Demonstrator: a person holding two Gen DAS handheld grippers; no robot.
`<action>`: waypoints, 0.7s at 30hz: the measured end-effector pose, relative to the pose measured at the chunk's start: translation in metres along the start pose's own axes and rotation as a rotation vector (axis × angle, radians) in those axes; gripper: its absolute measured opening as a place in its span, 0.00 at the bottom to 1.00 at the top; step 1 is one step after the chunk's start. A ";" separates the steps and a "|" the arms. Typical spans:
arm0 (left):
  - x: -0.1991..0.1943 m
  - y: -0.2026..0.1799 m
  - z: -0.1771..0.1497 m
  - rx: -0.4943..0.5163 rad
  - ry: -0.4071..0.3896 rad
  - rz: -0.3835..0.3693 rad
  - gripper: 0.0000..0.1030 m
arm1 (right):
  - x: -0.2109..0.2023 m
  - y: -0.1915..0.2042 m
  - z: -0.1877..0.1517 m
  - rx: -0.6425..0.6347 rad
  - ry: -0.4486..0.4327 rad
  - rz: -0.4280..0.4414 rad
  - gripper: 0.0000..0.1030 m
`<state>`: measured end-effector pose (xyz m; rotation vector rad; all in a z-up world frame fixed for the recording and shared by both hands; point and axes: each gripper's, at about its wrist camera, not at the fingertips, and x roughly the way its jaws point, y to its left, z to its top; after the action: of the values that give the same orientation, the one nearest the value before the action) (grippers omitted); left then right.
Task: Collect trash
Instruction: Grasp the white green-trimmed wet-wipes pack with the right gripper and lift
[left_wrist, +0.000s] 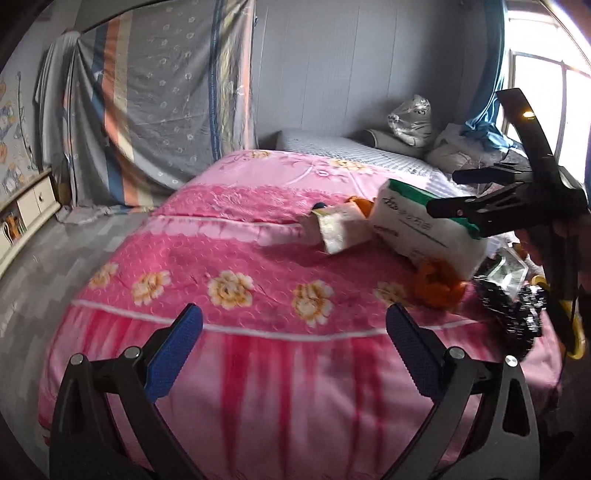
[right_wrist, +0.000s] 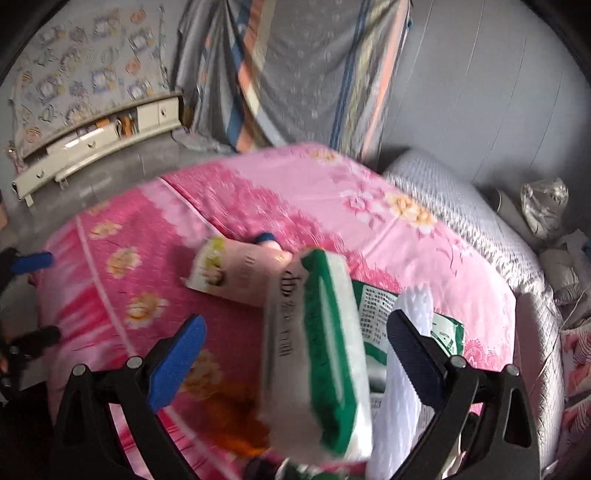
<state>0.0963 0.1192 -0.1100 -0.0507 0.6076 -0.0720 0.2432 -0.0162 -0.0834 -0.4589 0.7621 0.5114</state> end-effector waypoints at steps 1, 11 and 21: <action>0.003 0.000 0.003 0.018 -0.003 0.003 0.92 | 0.008 -0.005 -0.001 0.004 0.020 0.004 0.92; 0.058 -0.006 0.051 0.048 0.019 -0.088 0.92 | 0.047 -0.028 -0.014 0.086 0.128 0.045 0.58; 0.067 -0.010 0.052 0.043 0.056 -0.117 0.92 | 0.018 -0.051 -0.022 0.270 0.038 0.162 0.20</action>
<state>0.1801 0.1051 -0.1049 -0.0426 0.6581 -0.2002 0.2722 -0.0634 -0.1002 -0.1569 0.8957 0.5418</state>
